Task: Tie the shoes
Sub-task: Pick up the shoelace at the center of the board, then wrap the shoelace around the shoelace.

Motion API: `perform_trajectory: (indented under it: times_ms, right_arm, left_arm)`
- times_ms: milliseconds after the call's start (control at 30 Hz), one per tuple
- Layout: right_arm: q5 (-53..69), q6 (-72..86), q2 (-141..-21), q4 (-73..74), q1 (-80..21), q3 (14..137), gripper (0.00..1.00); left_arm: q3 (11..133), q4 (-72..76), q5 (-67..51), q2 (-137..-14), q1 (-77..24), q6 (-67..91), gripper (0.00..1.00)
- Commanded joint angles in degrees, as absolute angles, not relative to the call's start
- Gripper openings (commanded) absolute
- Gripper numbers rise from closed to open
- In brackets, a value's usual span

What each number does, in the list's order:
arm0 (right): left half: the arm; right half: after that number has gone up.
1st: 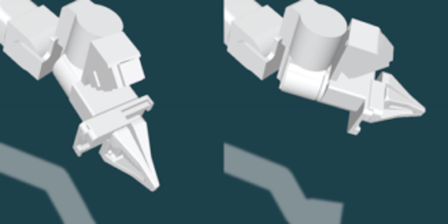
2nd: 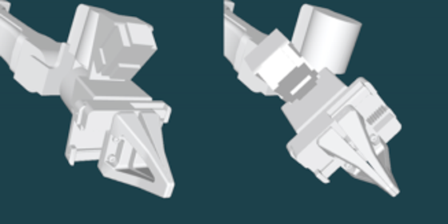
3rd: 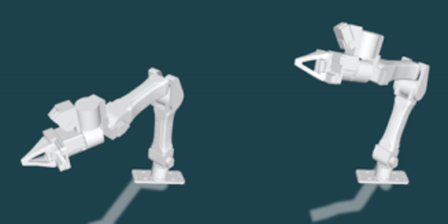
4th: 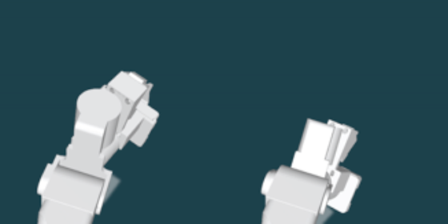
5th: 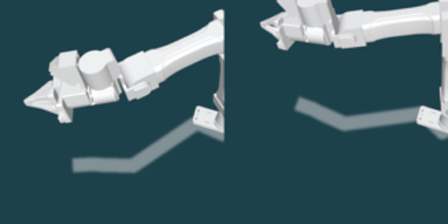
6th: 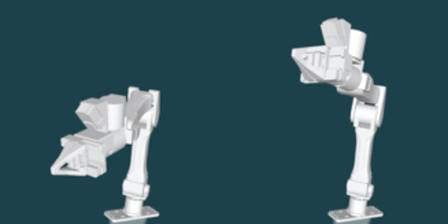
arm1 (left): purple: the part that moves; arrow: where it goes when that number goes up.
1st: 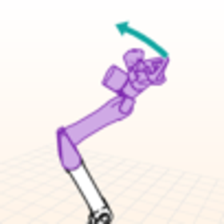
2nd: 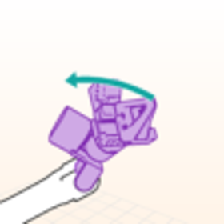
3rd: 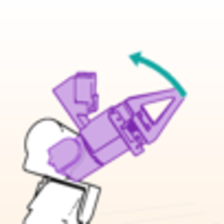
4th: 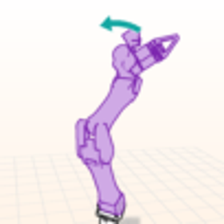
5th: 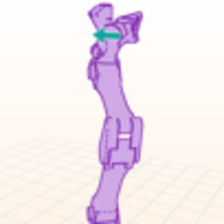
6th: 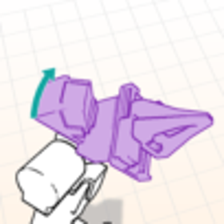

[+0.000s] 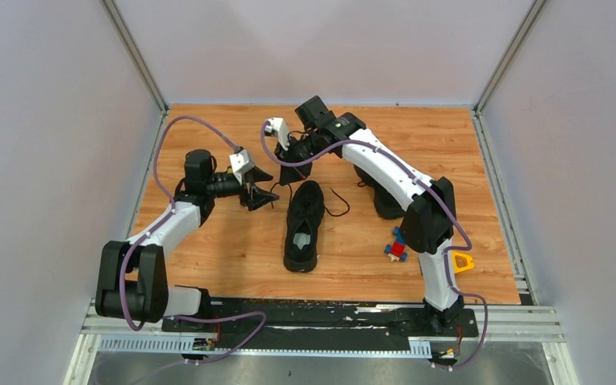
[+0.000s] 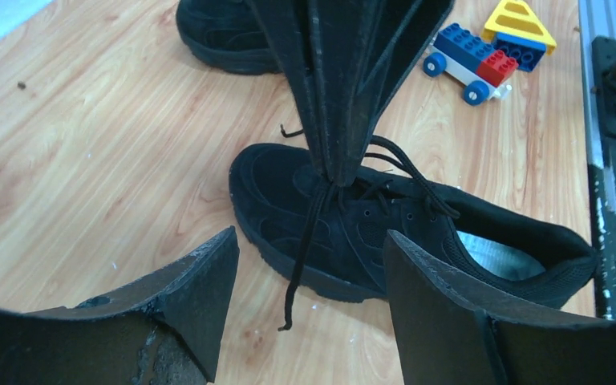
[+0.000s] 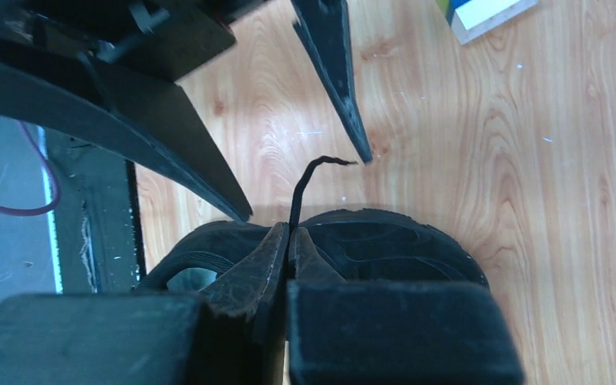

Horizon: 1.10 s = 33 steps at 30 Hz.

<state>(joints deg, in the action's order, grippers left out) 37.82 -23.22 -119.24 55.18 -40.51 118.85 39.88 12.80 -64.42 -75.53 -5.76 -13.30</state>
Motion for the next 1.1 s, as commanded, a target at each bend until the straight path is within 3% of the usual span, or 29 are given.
perform_trajectory:
  times_ms: [0, 133, 267, 367, 433, 567, 633, 800, 1067]
  right_arm:
    - [45.33, -22.81, -117.27, 54.12, -39.72, 118.23, 0.0]
    - [46.25, -22.34, -117.69, 54.06, -39.7, 118.32, 0.0]
    - [45.33, -22.84, -117.38, 54.14, -39.68, 117.73, 0.0]
    - [45.2, -22.89, -117.03, 54.14, -39.6, 117.05, 0.0]
    - [45.08, -22.55, -116.76, 54.01, -39.3, 116.58, 0.0]
    - [47.13, -20.55, -115.82, 53.73, -37.5, 114.27, 0.26]
    - [49.5, -20.11, -115.39, 53.79, -36.59, 112.68, 0.33]
    - [54.97, -18.37, -114.45, 53.73, -35.77, 109.05, 0.36]
    - [59.22, -16.07, -115.43, 53.03, -35.77, 108.21, 0.33]
  left_arm:
    - [38.61, 20.6, -64.8, -76.17, -8.85, -20.94, 0.73]
    - [38.42, 22.0, -64.45, -76.71, -9.6, -21.16, 0.61]
    - [39.47, 19.98, -64.2, -76.45, -9.61, -21.06, 0.35]
    - [41.06, 15.0, -64.65, -76.54, -9.66, -21.89, 0.06]
    - [41.86, 11.38, -64.73, -76.44, -9.66, -22.25, 0.0]
    - [41.79, 7.13, -64.36, -75.5, -9.67, -19.22, 0.0]
    - [40.79, 8.55, -63.82, -74.55, -9.67, -16.37, 0.0]
    - [40.17, 9.82, -62.5, -73.87, -9.64, -14.1, 0.0]
    - [40.12, 8.34, -62.22, -73.48, -9.61, -14.64, 0.0]
